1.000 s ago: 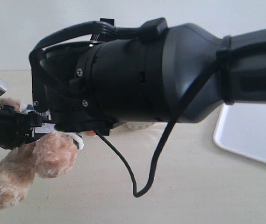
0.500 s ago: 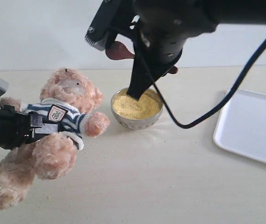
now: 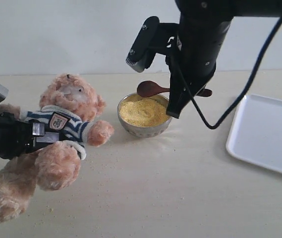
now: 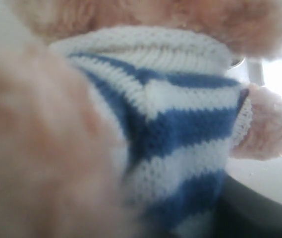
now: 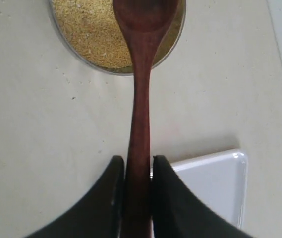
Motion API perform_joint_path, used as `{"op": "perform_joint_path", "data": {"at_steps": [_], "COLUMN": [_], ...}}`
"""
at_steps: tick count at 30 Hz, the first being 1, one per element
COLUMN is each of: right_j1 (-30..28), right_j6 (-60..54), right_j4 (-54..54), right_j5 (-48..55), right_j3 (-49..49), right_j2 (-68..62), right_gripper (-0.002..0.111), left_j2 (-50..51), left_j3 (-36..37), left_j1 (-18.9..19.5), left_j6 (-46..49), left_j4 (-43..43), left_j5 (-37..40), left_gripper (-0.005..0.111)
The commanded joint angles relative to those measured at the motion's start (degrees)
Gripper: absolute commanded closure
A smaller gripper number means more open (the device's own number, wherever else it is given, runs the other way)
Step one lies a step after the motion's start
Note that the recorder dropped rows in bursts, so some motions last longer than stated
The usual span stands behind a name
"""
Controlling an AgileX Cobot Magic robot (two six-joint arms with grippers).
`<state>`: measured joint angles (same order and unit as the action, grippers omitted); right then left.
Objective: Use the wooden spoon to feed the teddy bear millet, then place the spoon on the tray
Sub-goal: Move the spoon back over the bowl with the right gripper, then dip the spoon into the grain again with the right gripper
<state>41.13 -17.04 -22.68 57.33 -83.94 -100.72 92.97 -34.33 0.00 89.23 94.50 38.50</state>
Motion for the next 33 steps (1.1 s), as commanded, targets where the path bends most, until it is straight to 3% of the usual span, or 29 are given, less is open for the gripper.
{"op": "perform_joint_path", "data": {"at_steps": [1,9,33], "right_j1": [-0.14,-0.05,3.49], "right_j6": [-0.2,-0.48,-0.38], "right_j4": [-7.4,-13.92,-16.54], "right_j5": [3.21,4.13,2.33], "right_j3": [-4.8,-9.4,-9.4], "right_j2": [-6.37,-13.07,-17.75], "right_gripper": [0.108,0.108,0.108], "left_j2": [-0.02,-0.02,-0.02], "left_j3": [-0.02,-0.02,-0.02], "left_j1": [0.12,0.12,0.12], "left_j6": [0.4,0.4,1.21], "left_j4": [1.03,1.03,1.01], "left_j5": [0.28,0.28,0.28], "left_gripper": [0.102,0.102,0.102]}}
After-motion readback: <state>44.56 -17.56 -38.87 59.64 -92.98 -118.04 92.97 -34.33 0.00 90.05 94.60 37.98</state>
